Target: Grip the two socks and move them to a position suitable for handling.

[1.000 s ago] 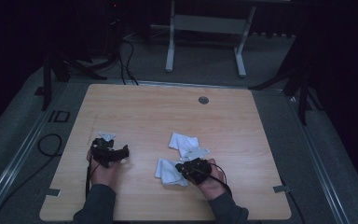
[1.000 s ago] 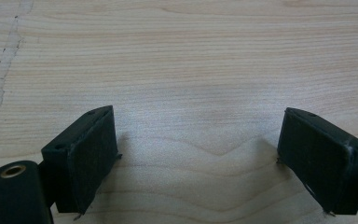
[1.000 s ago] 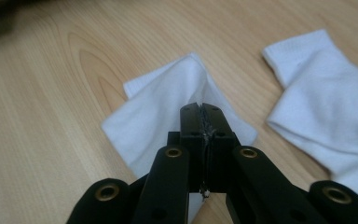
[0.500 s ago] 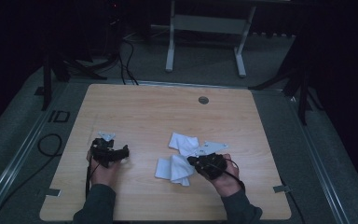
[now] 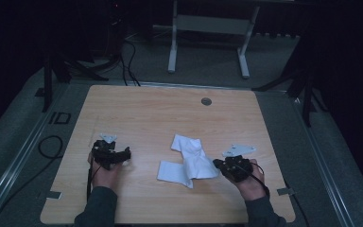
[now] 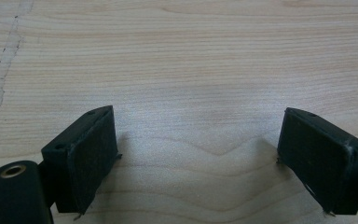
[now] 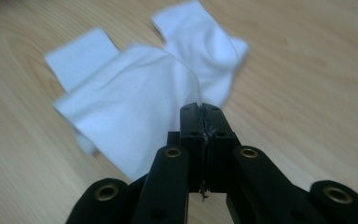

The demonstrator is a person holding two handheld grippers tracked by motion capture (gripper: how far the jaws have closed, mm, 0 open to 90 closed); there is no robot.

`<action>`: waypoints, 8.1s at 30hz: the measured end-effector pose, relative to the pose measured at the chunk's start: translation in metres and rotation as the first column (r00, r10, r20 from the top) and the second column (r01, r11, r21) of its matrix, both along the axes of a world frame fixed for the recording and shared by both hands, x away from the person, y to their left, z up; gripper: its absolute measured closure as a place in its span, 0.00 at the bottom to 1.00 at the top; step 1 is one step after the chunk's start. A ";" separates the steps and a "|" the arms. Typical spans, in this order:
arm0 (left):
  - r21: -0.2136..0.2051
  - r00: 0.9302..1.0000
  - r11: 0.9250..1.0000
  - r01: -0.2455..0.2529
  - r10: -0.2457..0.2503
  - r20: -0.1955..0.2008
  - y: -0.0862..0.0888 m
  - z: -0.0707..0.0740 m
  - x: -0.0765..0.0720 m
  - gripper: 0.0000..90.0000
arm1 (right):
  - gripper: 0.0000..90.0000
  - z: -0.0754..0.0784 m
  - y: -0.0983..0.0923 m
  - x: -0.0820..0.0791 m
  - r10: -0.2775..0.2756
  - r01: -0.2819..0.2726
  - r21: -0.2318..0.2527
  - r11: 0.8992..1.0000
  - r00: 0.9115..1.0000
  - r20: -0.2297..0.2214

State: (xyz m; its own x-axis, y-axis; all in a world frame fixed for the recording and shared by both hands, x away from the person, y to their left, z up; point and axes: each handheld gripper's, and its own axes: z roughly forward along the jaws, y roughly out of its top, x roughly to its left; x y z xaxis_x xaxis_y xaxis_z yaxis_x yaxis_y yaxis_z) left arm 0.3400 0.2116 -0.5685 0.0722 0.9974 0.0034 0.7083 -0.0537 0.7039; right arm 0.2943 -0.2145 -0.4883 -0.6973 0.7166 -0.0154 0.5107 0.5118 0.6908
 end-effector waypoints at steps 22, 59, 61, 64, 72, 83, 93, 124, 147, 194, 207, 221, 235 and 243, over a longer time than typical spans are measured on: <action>0.000 1.000 1.000 -0.001 0.001 0.000 0.000 0.000 0.000 0.13 | 0.94 -0.030 -0.040 0.007 -0.135 0.130 -0.111 0.985 0.990 -0.039; 0.000 1.000 1.000 -0.002 0.002 0.000 0.000 0.000 -0.001 0.13 | 0.85 -0.056 0.012 -0.016 0.057 -0.069 -0.106 0.992 0.992 -0.111; 0.000 1.000 1.000 -0.001 0.001 -0.001 0.000 0.000 -0.001 0.13 | 0.83 -0.055 0.013 -0.016 0.069 -0.081 -0.107 0.991 0.991 -0.114; 0.000 1.000 1.000 -0.001 0.001 -0.001 0.000 0.000 -0.001 0.13 | 0.84 -0.051 0.014 -0.014 0.073 -0.082 -0.085 0.993 0.992 -0.103; 0.000 1.000 1.000 -0.001 0.001 0.000 0.000 0.000 -0.001 0.13 | 0.87 -0.030 0.029 0.016 0.049 -0.050 -0.073 0.996 0.999 -0.023; -0.002 1.000 1.000 -0.003 0.003 0.001 0.000 0.000 0.000 0.13 | 0.82 -0.032 0.057 0.082 -0.032 0.031 -0.082 0.996 0.999 -0.014; -0.001 1.000 1.000 -0.002 0.002 0.000 0.000 0.000 -0.001 0.13 | 0.73 -0.051 0.071 0.115 -0.046 0.039 -0.141 0.989 0.998 -0.048; -0.002 1.000 1.000 -0.002 0.002 0.002 0.000 0.000 0.000 0.13 | 0.98 -0.020 0.074 0.088 0.087 -0.088 -0.031 0.996 0.996 -0.019; -0.002 1.000 1.000 -0.003 0.003 0.002 0.000 0.000 0.000 0.13 | 0.99 -0.035 0.062 0.092 0.043 -0.046 -0.060 0.997 0.998 -0.044; -0.002 1.000 1.000 -0.003 0.003 0.002 0.000 0.000 0.000 0.13 | 0.99 -0.011 -0.064 0.079 -0.175 0.174 -0.052 0.983 0.985 -0.011; -0.003 1.000 1.000 -0.003 0.003 0.003 0.000 0.000 0.000 0.13 | 0.98 -0.023 -0.083 0.066 -0.214 0.209 -0.138 0.968 0.977 -0.023; -0.002 1.000 1.000 -0.002 0.002 0.002 0.000 0.000 -0.001 0.13 | 0.87 -0.036 -0.111 0.066 -0.307 0.296 -0.194 0.935 0.951 -0.025; -0.002 1.000 1.000 -0.001 0.001 0.003 0.000 0.000 0.000 0.13 | 0.76 -0.015 -0.047 0.076 -0.080 0.080 -0.084 0.993 0.997 -0.007; -0.002 1.000 1.000 -0.001 0.001 0.003 0.000 0.000 0.000 0.13 | 0.70 -0.015 -0.009 0.088 0.006 -0.008 -0.084 0.996 1.000 -0.017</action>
State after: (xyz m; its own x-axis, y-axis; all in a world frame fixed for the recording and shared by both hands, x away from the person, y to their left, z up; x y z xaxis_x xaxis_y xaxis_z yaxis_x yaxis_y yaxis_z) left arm 0.3396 0.2111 -0.5687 0.0713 0.9975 0.0017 0.7065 -0.0517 0.7058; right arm 0.3821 -0.2239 -0.5036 -0.7028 0.7085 -0.0639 0.5182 0.5714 0.6364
